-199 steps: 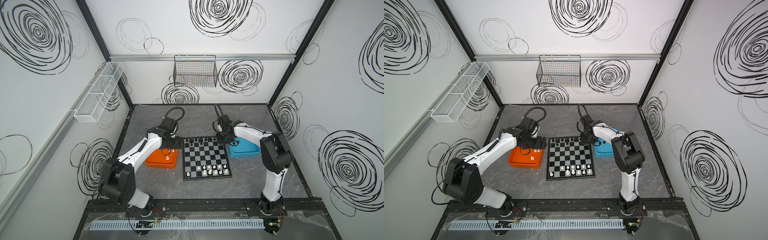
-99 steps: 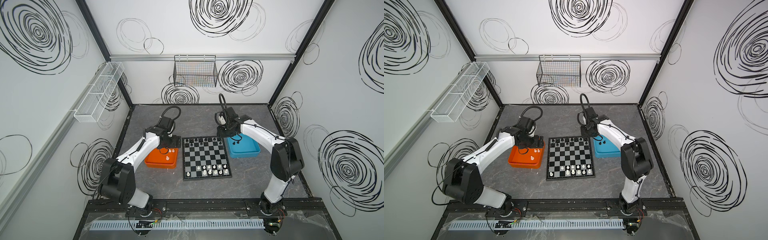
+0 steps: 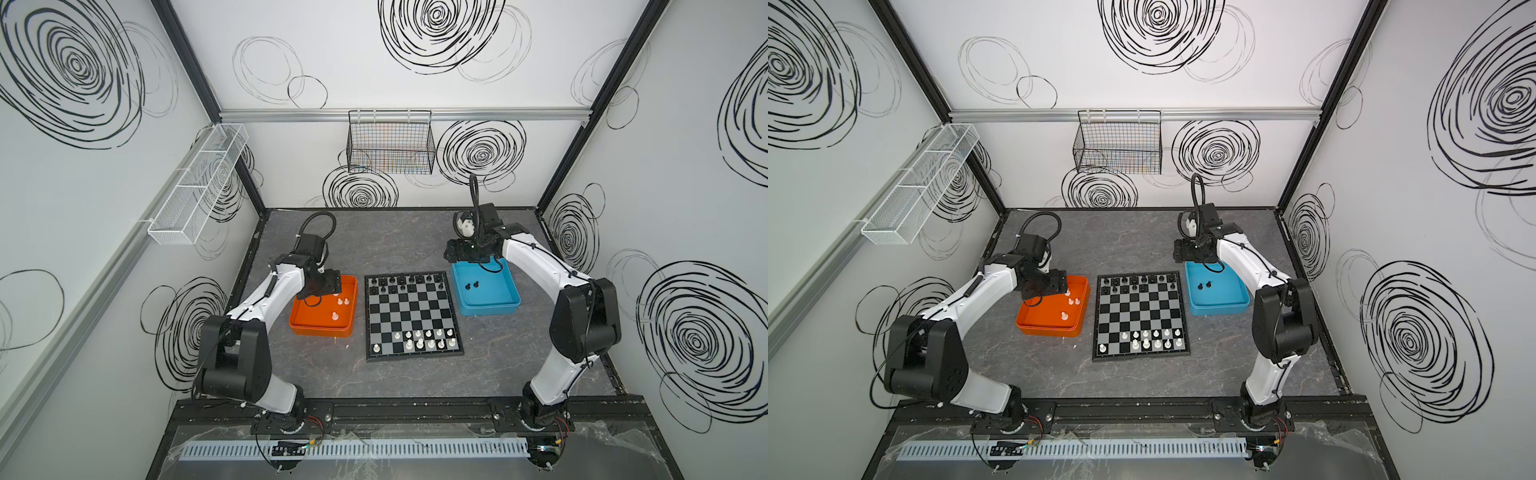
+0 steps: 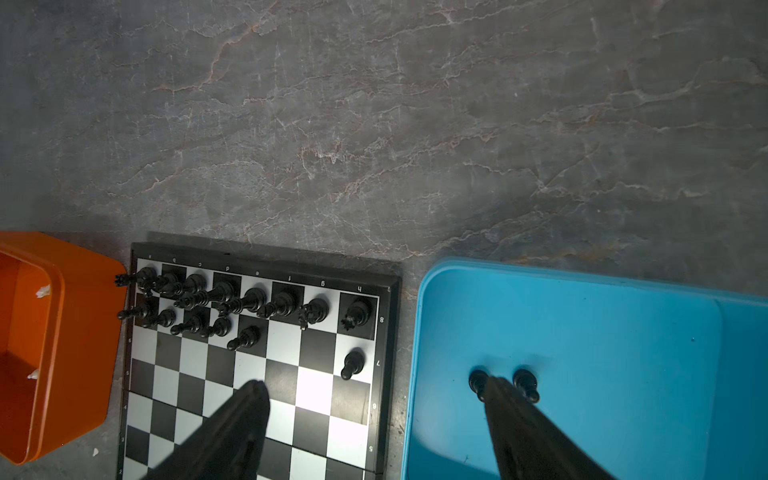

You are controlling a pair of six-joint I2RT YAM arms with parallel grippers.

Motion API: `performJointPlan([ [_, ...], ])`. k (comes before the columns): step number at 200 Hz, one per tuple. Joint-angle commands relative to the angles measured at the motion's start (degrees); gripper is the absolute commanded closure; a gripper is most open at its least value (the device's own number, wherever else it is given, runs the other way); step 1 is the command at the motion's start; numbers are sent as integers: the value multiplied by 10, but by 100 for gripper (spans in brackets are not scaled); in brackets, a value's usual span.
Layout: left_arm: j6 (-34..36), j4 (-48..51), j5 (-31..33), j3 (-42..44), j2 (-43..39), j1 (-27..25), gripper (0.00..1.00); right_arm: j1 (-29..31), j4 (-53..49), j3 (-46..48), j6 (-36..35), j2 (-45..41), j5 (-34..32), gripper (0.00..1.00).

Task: Set up the chess pieces on the board
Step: 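Open right gripper and return it over blue tray while left gripper lowers into orange tray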

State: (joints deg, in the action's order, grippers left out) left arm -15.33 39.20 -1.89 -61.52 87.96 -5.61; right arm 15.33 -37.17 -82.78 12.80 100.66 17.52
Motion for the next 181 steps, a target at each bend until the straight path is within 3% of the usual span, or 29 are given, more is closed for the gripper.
performJointPlan([
  [1,26,-38,5,-5,27,2,17,-4,10,-6,-11,-2,7,14],
  [40,38,-62,14,-24,69,-1,29,-17,23,17,-11,-10,9,14],
  [130,66,-113,8,-19,107,-28,39,-34,36,38,-11,-10,15,14],
  [181,72,-124,7,-17,122,-32,52,-36,37,39,-12,-4,17,14],
])
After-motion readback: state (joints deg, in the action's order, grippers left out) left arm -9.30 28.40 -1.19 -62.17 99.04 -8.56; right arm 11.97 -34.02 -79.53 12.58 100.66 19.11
